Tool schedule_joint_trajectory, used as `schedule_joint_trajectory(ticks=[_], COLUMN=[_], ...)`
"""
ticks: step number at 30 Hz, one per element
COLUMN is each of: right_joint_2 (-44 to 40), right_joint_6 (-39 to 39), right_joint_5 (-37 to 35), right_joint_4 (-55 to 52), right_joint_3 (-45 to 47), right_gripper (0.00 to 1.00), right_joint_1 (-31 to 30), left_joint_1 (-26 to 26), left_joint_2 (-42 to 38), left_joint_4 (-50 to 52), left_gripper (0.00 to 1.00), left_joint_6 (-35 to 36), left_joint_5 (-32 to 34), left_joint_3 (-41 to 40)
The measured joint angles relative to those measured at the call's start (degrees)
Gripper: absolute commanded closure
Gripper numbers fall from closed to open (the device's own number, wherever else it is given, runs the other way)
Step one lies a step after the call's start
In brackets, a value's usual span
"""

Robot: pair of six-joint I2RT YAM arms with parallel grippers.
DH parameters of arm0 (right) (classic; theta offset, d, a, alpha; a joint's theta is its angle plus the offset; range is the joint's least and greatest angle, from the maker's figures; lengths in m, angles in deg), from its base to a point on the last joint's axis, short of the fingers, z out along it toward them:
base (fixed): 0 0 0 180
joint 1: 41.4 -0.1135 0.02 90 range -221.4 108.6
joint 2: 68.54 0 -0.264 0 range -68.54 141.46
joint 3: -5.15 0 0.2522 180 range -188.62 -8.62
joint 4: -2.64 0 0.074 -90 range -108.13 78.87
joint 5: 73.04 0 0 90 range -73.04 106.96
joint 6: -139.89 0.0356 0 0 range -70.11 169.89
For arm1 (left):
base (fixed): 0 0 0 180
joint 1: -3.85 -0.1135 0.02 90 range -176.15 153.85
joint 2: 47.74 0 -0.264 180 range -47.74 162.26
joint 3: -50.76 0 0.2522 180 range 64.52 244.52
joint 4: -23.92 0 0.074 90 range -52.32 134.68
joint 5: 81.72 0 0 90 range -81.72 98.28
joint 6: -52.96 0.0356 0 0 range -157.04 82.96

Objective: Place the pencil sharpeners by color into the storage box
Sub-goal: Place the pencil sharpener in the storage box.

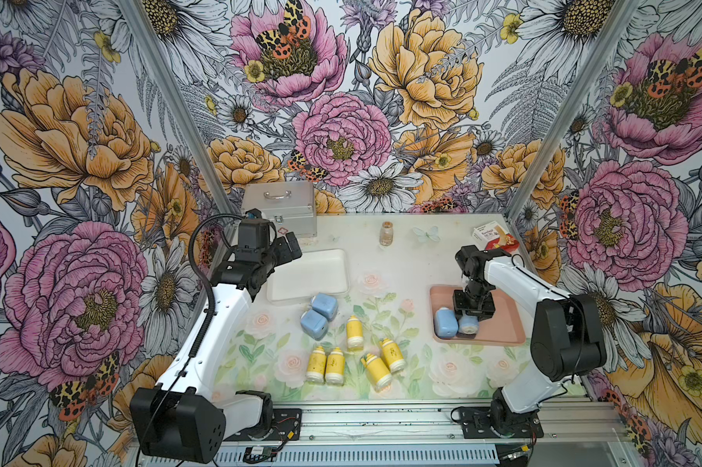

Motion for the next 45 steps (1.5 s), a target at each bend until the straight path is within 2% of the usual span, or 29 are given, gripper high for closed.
schedule_joint_trajectory(ticks=[25, 45], right_joint_2=[0.02, -0.09], right_joint_6=[0.02, 0.59], right_joint_5=[-0.02, -0.11], right_joint_4=[-0.02, -0.07], right_joint_3=[0.09, 0.92], right_gripper=[0.39, 0.35], right_joint_1=[0.00, 0.37], left_joint_1=[0.00, 0.00], left_joint_2=[0.00, 0.00], left_joint_4=[0.00, -0.02], left_gripper=[0.01, 0.01], left_joint_6=[0.00, 0.00], left_joint_5=[0.00, 0.00], left_joint_3=[0.00, 0.00])
